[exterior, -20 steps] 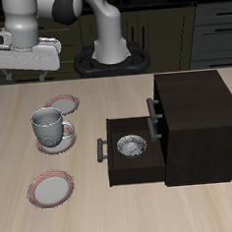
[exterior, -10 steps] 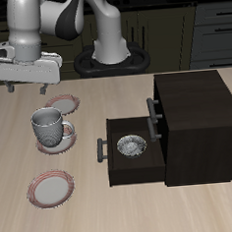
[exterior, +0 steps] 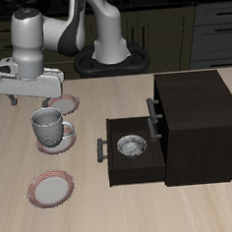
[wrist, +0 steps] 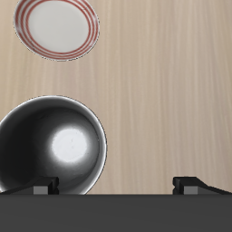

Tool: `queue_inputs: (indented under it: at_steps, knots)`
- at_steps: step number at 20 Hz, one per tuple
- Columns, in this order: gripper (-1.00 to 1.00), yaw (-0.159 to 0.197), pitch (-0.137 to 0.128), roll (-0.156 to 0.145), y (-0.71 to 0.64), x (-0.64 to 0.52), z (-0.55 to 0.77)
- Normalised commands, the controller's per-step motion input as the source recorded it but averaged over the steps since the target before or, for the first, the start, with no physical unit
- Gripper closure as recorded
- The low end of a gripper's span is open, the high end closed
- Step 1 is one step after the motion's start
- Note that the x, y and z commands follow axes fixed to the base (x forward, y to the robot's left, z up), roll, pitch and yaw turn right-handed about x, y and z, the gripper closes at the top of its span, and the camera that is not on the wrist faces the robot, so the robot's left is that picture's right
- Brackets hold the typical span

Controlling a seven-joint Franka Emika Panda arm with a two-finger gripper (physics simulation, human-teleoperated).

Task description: Place the porcelain mug on top of the cabinet

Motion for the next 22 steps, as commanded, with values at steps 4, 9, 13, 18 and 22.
queue_inputs:
  at_steps: [4,9,13,18,22]
  knots:
    - [-1.0,-0.002,0.023,0.042,0.16,0.02,-0.35]
    - [-1.0,-0.027,0.014,0.002,0.05,0.09,-0.26]
    - [-1.0,-0.029,0.037,-0.012,-0.04,0.13,-0.35]
    - [-1.0,-0.008,0.073,0.01,0.06,0.17,-0.54]
    - [1.0,0.014,0.03,0.016,0.17,0.04,-0.47]
